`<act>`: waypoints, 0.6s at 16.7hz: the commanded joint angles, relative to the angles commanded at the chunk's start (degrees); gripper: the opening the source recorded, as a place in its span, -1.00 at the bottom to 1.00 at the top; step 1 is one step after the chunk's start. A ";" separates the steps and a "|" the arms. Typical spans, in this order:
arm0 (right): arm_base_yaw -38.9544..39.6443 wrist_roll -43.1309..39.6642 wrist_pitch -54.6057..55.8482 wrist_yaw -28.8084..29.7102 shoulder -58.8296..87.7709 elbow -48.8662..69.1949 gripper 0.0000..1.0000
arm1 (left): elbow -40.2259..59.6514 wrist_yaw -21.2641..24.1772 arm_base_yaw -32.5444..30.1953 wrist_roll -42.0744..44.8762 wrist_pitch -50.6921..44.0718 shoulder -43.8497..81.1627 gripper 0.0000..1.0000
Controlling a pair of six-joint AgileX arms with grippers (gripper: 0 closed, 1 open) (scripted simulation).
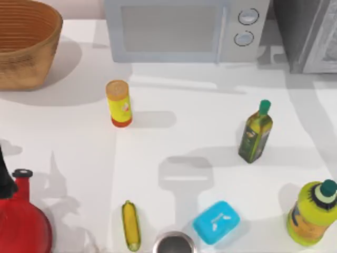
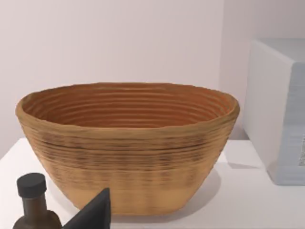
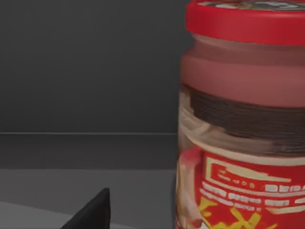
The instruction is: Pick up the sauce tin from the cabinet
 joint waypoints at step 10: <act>-2.67 0.28 0.38 -2.37 1.14 0.55 1.00 | 0.00 0.00 0.00 0.00 0.00 0.00 1.00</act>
